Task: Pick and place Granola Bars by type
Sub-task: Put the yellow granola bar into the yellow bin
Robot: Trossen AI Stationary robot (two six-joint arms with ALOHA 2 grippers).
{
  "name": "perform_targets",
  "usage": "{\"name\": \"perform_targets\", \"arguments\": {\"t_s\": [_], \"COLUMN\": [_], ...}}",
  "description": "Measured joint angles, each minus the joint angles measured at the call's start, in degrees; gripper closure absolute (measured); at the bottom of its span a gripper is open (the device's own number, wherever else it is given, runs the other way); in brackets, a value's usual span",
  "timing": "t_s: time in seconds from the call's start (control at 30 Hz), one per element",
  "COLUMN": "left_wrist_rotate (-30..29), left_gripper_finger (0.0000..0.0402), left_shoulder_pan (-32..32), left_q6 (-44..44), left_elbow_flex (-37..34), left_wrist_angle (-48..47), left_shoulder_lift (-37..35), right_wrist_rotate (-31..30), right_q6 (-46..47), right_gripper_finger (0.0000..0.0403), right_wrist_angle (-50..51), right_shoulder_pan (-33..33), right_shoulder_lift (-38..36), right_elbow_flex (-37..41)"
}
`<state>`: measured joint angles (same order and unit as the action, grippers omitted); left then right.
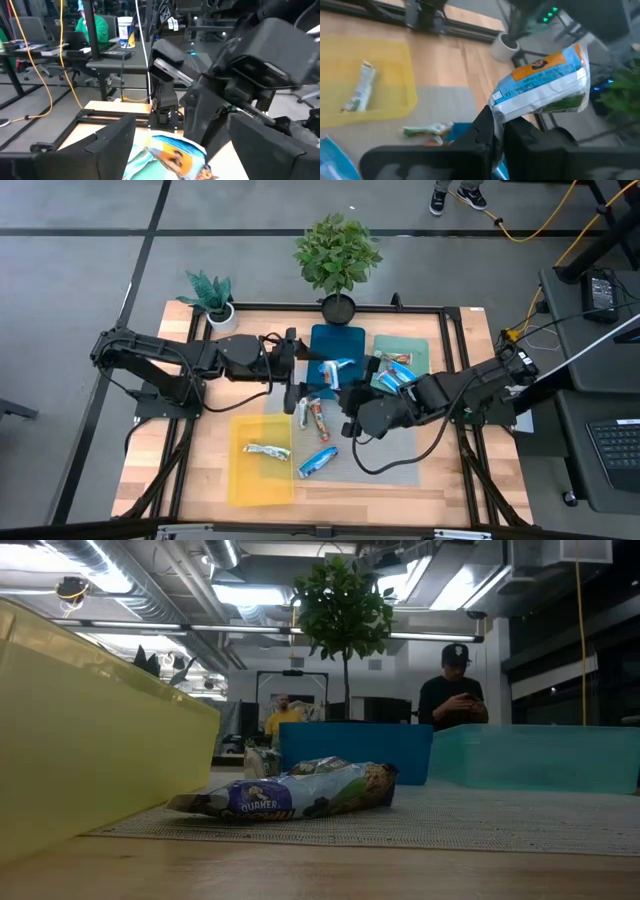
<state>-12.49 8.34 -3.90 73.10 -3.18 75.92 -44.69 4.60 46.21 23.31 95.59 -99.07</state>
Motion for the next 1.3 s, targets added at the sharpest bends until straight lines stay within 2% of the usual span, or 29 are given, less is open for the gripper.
{"name": "perform_targets", "arguments": {"t_s": [0.23, 0.53, 0.7, 0.83, 1.03, 1.3], "left_wrist_rotate": [-3.05, -2.95, -2.78, -2.81, -2.58, -1.86], "left_gripper_finger": [0.0093, 0.0093, 0.0097, 0.0113, 0.0175, 0.0311], "left_shoulder_pan": [0.0, -0.61, -1.09, -1.09, -1.07, -1.14], "left_q6": [-0.54, -1.51, -1.55, -1.51, -1.48, -0.42], "left_elbow_flex": [0.0, 0.0, 0.04, 0.04, 0.04, 0.04], "left_wrist_angle": [-4.19, -4.85, -4.29, -4.13, -4.19, -4.28], "left_shoulder_lift": [0.0, 0.51, 0.79, 0.79, 0.81, 0.83], "right_wrist_rotate": [0.5, 0.74, 0.84, 0.83, 0.81, 1.11], "right_q6": [-2.31, -6.78, -9.15, -9.58, -9.8, -8.92], "right_gripper_finger": [0.0367, 0.0384, 0.0365, 0.0368, 0.0384, 0.0339], "right_wrist_angle": [-2.09, -5.43, -7.91, -7.97, -8.02, -7.93], "right_shoulder_pan": [-0.72, -0.7, -0.7, -1.02, -1.21, -2.35], "right_shoulder_lift": [0.0, 0.0, 0.0, 0.0, 0.0, 0.0], "right_elbow_flex": [0.0, 0.0, 0.0, 0.0, 0.0, 0.0]}}
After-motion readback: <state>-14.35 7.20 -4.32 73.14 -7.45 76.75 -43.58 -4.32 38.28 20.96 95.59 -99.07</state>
